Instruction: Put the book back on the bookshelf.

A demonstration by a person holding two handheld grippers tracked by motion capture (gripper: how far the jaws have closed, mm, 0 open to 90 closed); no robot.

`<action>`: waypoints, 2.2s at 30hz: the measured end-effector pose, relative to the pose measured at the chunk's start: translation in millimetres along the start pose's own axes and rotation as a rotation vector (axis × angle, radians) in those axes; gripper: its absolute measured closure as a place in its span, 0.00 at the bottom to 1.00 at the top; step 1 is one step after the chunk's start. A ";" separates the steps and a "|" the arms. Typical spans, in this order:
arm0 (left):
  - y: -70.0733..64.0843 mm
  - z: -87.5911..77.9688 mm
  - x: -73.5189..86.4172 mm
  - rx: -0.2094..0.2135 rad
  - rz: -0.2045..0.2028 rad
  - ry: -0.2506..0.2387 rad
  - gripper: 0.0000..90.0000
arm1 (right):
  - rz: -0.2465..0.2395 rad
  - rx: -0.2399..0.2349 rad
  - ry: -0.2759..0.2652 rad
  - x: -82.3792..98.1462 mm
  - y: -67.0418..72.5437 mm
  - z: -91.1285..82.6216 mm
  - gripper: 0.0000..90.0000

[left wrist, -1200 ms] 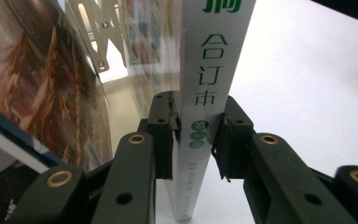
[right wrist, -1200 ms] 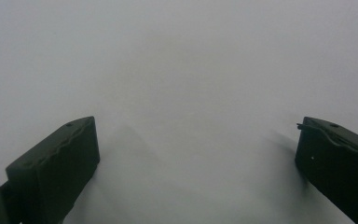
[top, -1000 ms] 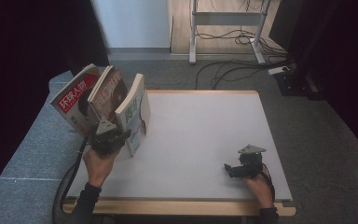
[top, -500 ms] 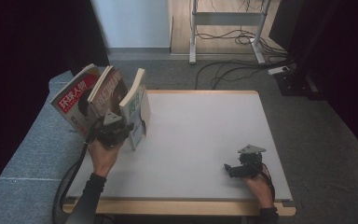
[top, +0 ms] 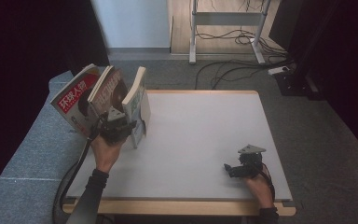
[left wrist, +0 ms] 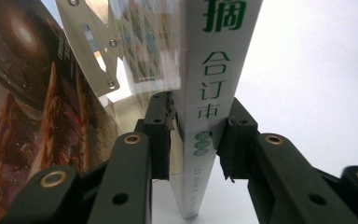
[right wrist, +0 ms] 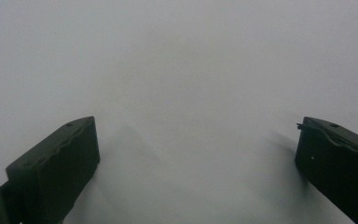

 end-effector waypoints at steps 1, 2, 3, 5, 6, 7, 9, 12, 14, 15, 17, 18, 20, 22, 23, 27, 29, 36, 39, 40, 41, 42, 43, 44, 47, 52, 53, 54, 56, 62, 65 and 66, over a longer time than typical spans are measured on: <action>0.2 -0.4 0.2 0.001 0.000 0.000 0.75 | 0.000 0.000 0.000 0.0 0.0 0.0 0.00; 0.2 -0.8 0.4 0.005 -0.001 0.000 0.74 | 0.000 0.000 0.000 0.0 0.0 0.0 0.00; 0.2 -1.3 0.7 0.013 -0.009 -0.003 0.73 | 0.000 0.000 0.000 0.0 0.0 0.0 0.00; 0.9 -3.4 1.5 0.027 -0.025 -0.012 0.71 | 0.000 0.000 0.000 0.0 0.0 0.0 0.00; 1.2 -4.9 1.9 0.034 -0.031 -0.021 0.69 | 0.000 0.000 0.000 0.0 0.0 0.0 0.00; 1.4 -6.6 2.5 0.048 -0.038 -0.022 0.67 | 0.000 0.000 0.000 0.0 0.0 0.0 0.00; 1.5 -9.9 4.1 0.062 -0.045 -0.027 0.64 | 0.000 0.000 0.000 0.0 0.0 0.0 0.00; 0.2 -13.8 7.1 0.081 -0.034 -0.026 0.56 | 0.000 0.000 0.000 0.0 0.0 0.0 0.00; -1.0 -16.3 9.7 0.092 -0.024 -0.037 0.52 | 0.000 0.000 0.000 0.0 0.0 0.0 0.00; -1.7 -17.7 11.3 0.107 -0.025 -0.048 0.49 | 0.000 0.000 0.000 0.0 0.0 0.0 0.00; -3.3 -19.9 15.7 0.125 -0.021 -0.051 0.45 | 0.000 0.000 0.000 0.0 0.0 0.0 0.00; -4.1 -20.9 18.4 0.130 -0.009 -0.051 0.41 | 0.001 0.000 0.001 0.0 0.1 0.0 0.00; -6.5 -22.2 25.0 0.134 0.003 -0.039 0.35 | 0.001 0.000 0.000 0.0 0.1 0.0 0.00; -7.5 -24.4 31.5 0.139 -0.001 -0.040 0.29 | 0.001 0.000 0.000 0.0 0.1 0.0 0.00; -7.6 -26.0 34.7 0.160 -0.010 -0.041 0.28 | 0.001 0.000 0.000 0.0 0.1 0.0 0.00; -9.3 -29.9 47.8 0.195 -0.023 -0.041 0.18 | 0.002 0.000 0.000 0.0 0.2 0.0 0.00; -10.6 -31.2 55.0 0.207 -0.023 -0.040 0.14 | 0.002 0.000 0.001 0.0 0.2 0.0 0.00; -22.4 -28.2 82.1 0.197 0.077 0.024 0.00 | 0.002 0.000 0.000 0.0 0.2 0.0 0.00; -26.7 -25.9 91.3 0.223 0.076 0.029 0.00 | 0.002 0.000 0.000 0.0 0.3 0.0 0.00; -27.7 -25.3 94.2 0.229 0.076 0.031 0.00 | 0.001 0.000 0.000 0.0 0.3 0.0 0.00; -28.5 -24.6 97.1 0.232 0.075 0.033 0.00 | 0.002 0.000 0.000 0.0 0.3 0.0 0.00; -29.2 -23.7 100.0 0.234 0.075 0.036 0.00 | 0.002 0.000 0.000 0.0 0.3 0.0 0.00; -29.7 -22.9 102.8 0.235 0.078 0.036 0.00 | 0.002 0.000 0.000 0.0 0.3 0.0 0.00; -30.3 -21.9 105.7 0.240 0.082 0.037 0.00 | 0.002 0.000 0.000 0.0 0.3 0.0 0.00; -31.6 -18.1 114.4 0.238 0.086 0.052 0.00 | 0.002 0.000 -0.001 0.0 0.3 0.0 0.00; -33.7 -8.9 129.0 0.253 0.072 0.079 0.00 | 0.001 0.001 -0.001 0.0 0.5 -0.1 0.00; -34.1 -6.8 132.0 0.249 0.078 0.092 0.00 | 0.001 0.001 -0.001 0.1 0.6 -0.1 0.00; -34.6 -4.8 135.0 0.240 0.087 0.104 0.00 | 0.001 0.001 -0.002 0.1 0.5 -0.1 0.00; -35.8 -1.1 140.4 0.241 0.091 0.122 0.00 | 0.001 0.001 -0.002 0.1 0.6 -0.1 0.00; -38.2 4.2 146.2 0.234 0.108 0.160 0.00 | 0.001 0.000 -0.002 0.1 0.6 -0.2 0.00; -38.2 6.9 147.0 0.239 0.104 0.193 0.00 | 0.001 0.000 -0.002 0.1 0.6 -0.2 0.00; -38.8 8.0 147.1 0.232 0.110 0.206 0.00 | 0.001 0.000 -0.002 0.1 0.6 -0.2 0.00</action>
Point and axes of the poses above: each handheld gripper's, and its own axes: z roughly forward along the jaws, x roughly out of its underside, y roughly to its left, the point moved 4 cm from there along z, roughly forward along the jaws, and after that the axes turned 6 degrees about -x, right-handed, at the moved point
